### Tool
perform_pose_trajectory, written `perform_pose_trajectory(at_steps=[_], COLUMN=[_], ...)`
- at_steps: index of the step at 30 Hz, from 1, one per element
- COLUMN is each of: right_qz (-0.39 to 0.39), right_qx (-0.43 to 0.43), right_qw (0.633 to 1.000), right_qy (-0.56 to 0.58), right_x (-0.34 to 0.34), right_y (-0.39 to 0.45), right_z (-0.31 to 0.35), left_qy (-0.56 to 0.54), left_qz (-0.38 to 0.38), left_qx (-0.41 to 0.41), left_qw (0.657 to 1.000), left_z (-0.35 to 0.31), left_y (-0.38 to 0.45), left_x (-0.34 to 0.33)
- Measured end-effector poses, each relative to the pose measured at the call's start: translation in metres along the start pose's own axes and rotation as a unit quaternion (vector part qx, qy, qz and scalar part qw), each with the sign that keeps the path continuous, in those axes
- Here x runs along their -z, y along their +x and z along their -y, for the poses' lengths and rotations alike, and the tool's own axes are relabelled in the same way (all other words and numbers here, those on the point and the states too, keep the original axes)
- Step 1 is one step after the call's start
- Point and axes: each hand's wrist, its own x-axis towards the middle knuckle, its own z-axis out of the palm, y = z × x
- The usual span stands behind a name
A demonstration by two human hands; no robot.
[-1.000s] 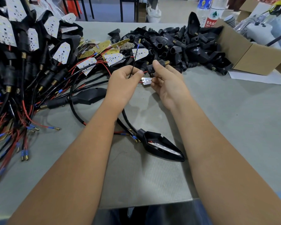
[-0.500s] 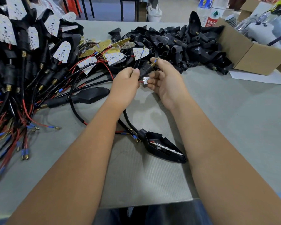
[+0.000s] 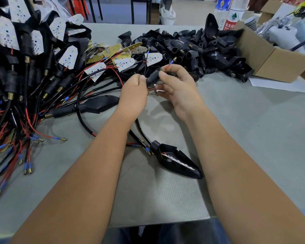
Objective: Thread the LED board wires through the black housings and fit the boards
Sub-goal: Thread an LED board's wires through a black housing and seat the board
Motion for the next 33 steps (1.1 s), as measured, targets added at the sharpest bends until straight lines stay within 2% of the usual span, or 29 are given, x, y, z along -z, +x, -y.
perform_pose_trajectory(at_steps=[8,14,18,21,23,29,33], right_qz=[-0.026,-0.053,-0.038,-0.020,-0.023,-0.075,-0.093], right_qx=[0.050,0.038,0.025,0.022,0.021,0.004,-0.012], right_qw=[0.998,0.998,0.997,0.995,0.995,0.997,0.995], right_qy=[-0.007,-0.014,-0.064,-0.092,-0.093,-0.029,0.030], right_x=[-0.002,0.002,0.002,0.001,0.000,0.003,0.005], right_y=[-0.003,-0.001,0.001,0.001,0.001,0.002,0.002], right_z=[0.000,-0.002,-0.005,-0.006,-0.006,-0.004,-0.002], left_qy=[-0.015,-0.016,-0.156,-0.299,-0.341,-0.326,-0.273], left_qz=[0.003,-0.004,0.005,-0.005,-0.024,-0.109,-0.125], left_qx=[0.004,0.007,0.026,0.051,0.049,0.045,0.040], left_qw=[1.000,1.000,0.987,0.953,0.938,0.938,0.953], left_z=[-0.001,-0.004,-0.010,-0.015,-0.014,-0.007,-0.003], left_y=[-0.002,-0.007,-0.005,-0.004,-0.005,0.000,0.002], left_x=[-0.001,0.000,0.004,0.009,0.012,0.014,0.014])
